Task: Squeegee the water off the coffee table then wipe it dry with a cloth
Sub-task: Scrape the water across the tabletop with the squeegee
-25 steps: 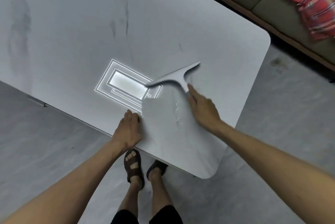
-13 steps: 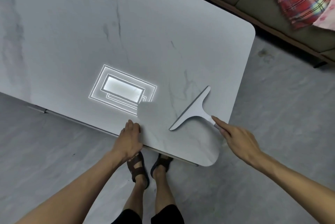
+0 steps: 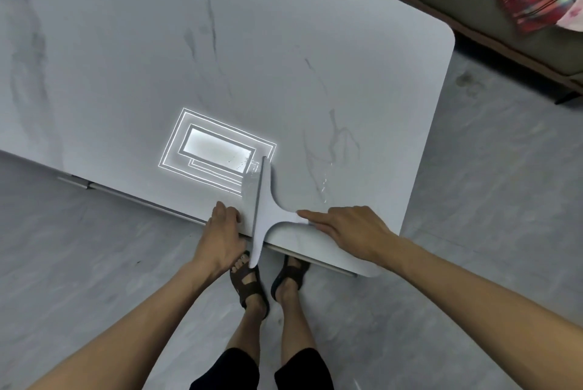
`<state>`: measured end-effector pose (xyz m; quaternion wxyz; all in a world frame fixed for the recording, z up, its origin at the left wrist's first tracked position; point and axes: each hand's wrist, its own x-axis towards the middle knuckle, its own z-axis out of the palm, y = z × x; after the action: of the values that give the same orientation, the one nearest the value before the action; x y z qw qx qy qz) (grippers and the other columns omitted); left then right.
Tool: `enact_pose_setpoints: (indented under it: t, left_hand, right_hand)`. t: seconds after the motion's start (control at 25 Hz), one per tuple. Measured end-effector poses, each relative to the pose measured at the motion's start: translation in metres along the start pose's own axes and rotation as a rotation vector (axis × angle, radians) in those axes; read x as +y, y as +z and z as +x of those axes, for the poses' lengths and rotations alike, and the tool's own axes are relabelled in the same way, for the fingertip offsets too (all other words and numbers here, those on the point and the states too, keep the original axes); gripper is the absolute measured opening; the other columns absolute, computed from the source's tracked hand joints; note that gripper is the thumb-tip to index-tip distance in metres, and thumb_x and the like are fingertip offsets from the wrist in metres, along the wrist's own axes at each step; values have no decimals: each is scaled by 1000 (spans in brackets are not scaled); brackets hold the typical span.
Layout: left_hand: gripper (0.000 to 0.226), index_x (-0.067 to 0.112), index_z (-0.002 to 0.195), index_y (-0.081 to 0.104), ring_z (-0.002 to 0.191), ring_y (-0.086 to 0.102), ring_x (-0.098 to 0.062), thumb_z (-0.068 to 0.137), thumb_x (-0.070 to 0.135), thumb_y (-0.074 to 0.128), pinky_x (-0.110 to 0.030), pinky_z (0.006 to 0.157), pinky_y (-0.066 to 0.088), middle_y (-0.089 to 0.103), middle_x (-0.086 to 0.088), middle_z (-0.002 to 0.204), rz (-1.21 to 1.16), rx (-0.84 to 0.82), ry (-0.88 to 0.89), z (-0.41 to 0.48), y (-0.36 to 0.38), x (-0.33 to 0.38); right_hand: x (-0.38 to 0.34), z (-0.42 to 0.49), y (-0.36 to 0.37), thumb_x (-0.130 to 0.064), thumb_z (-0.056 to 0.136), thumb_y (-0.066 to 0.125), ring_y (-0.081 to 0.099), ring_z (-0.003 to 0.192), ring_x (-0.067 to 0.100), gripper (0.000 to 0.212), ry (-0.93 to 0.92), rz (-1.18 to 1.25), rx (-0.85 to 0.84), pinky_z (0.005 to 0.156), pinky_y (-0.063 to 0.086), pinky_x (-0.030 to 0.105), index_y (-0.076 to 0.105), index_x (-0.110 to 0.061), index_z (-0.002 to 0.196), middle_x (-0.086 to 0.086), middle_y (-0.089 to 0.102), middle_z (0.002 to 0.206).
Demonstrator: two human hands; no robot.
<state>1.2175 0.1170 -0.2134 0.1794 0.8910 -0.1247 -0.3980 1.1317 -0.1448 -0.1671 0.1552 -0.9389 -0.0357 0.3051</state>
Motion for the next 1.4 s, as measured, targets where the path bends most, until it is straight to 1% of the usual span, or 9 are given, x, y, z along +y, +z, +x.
enact_pose_setpoints:
  t: [0.16, 0.36, 0.48, 0.6, 0.76, 0.88, 1.04, 1.16, 1.4]
  left_hand:
    - [43, 8, 116, 44, 123, 35, -37, 76, 15, 58, -41, 103, 38, 31, -23, 136, 149, -150, 11, 0, 12, 14]
    - [40, 7, 116, 45, 104, 50, -29, 78, 13, 58, -32, 81, 40, 46, -12, 119, 56, -172, 85, -5, 11, 35]
    - [37, 9, 116, 45, 95, 56, -29, 81, 10, 56, -31, 74, 39, 55, -10, 114, 10, -119, 114, -10, 10, 50]
    - [33, 10, 114, 44, 87, 54, -26, 82, 10, 54, -31, 69, 39, 58, -8, 105, -31, -109, 143, -16, 6, 67]
    - [27, 15, 108, 43, 70, 55, -26, 83, 10, 51, -32, 58, 37, 56, -3, 76, -92, 33, 31, -20, -7, 68]
    - [25, 17, 104, 42, 71, 57, -27, 82, 10, 53, -33, 59, 42, 58, -3, 82, -188, 191, -158, -16, -20, 33]
    - [23, 19, 97, 40, 70, 53, -20, 79, 14, 54, -31, 54, 37, 57, -3, 86, -269, 317, -331, -7, -35, -26]
    - [22, 19, 95, 40, 69, 51, -22, 80, 11, 53, -31, 53, 33, 55, -2, 83, -276, 337, -340, 1, -36, -51]
    - [28, 18, 95, 39, 69, 49, -13, 76, 6, 56, -26, 50, 34, 52, -2, 87, -265, 201, -206, 10, -26, -34]
  right_hand:
    - [46, -54, -3, -52, 100, 23, 62, 85, 18, 41, 183, -30, 31, 62, 35, 29, 24, -63, 140, -9, 62, 90]
    - [67, -110, -7, -57, 98, 28, 66, 83, 14, 38, 354, 97, 144, 60, 43, 26, 29, -66, 135, -12, 71, 98]
    - [70, -136, -11, -58, 96, 30, 67, 77, 12, 39, 416, 187, 306, 55, 38, 23, 29, -68, 134, -16, 73, 97]
    - [67, -147, -17, -51, 98, 33, 65, 74, 15, 40, 457, 134, 312, 49, 32, 20, 29, -65, 135, -12, 73, 93]
    - [35, -104, -19, -51, 100, 28, 64, 77, 17, 41, 264, 64, 206, 57, 40, 28, 24, -61, 140, -8, 67, 87]
    - [-9, -26, -13, -49, 102, 23, 60, 74, 19, 40, -84, -28, 18, 59, 39, 31, 23, -60, 141, -5, 61, 87]
    - [-70, 73, -12, -45, 104, 25, 55, 69, 22, 41, -375, -153, -30, 58, 35, 31, 28, -52, 144, 1, 62, 85]
    - [-85, 115, -17, -45, 104, 24, 63, 86, 25, 40, -373, -166, -19, 67, 45, 35, 29, -52, 144, 2, 68, 97]
    - [-34, 92, -27, -49, 103, 25, 63, 91, 23, 37, -157, -8, 43, 66, 33, 29, 33, -60, 138, -1, 68, 99]
